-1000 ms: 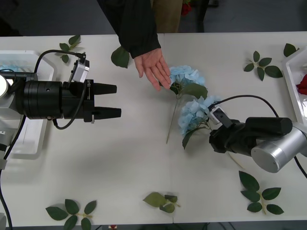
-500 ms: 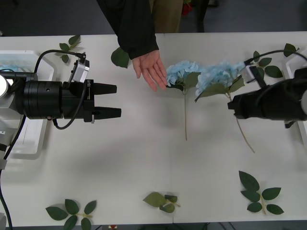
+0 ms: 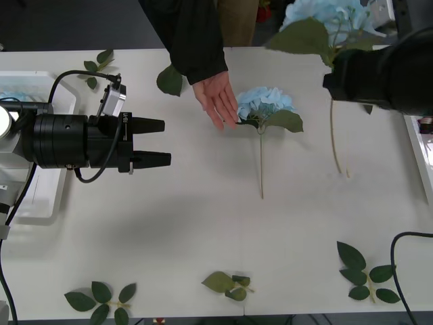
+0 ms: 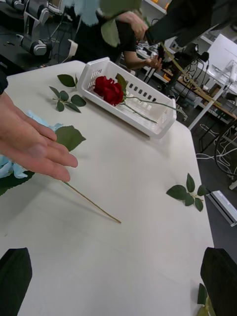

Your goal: Place the red flowers into the right box and the blue flowers into the left box. If a person shows an open palm, hand one flower to the person first, then continue sorting.

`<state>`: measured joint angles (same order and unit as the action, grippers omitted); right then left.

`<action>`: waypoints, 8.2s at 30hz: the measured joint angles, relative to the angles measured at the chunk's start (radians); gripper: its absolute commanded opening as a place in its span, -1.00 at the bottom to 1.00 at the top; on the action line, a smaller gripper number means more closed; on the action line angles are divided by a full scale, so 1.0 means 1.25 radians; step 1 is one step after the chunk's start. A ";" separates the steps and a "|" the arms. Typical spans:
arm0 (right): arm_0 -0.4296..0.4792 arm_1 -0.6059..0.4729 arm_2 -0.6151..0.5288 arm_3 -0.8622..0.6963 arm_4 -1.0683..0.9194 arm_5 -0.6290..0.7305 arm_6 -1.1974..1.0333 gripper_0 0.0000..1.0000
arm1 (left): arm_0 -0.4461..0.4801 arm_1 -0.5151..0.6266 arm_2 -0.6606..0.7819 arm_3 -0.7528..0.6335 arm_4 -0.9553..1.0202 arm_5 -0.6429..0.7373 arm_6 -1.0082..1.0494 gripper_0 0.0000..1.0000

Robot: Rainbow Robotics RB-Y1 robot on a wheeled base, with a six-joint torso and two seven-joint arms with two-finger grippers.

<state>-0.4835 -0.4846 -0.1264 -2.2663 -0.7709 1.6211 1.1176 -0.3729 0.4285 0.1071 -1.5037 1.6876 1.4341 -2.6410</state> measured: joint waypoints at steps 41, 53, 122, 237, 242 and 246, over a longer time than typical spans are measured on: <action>-0.105 0.000 0.501 0.149 0.606 -0.607 -0.371 -1.00 | 0.000 0.000 0.000 0.000 0.000 0.000 0.000 1.00; -0.105 -0.086 0.479 0.149 0.454 -0.655 -0.371 1.00 | 0.000 0.000 0.000 0.000 0.000 0.000 0.000 1.00; -0.114 0.086 0.489 0.841 0.321 -0.697 0.018 -1.00 | 0.000 -0.001 0.000 -0.001 0.001 -0.001 0.000 1.00; 0.001 0.065 0.455 0.319 0.731 -0.950 -0.198 -1.00 | 0.000 -0.001 0.000 -0.001 0.001 -0.001 0.000 1.00; 0.001 0.065 0.455 0.319 0.731 -0.950 -0.198 -1.00 | 0.000 -0.001 0.000 -0.001 0.001 -0.001 0.000 1.00; 0.001 0.065 0.455 0.319 0.731 -0.950 -0.198 -1.00 | 0.000 -0.001 0.000 -0.001 0.001 -0.001 0.000 1.00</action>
<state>-0.4826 -0.4031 0.4418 -1.8673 0.1431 0.4339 0.8695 -0.3729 0.4269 0.1071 -1.5050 1.6890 1.4329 -2.6411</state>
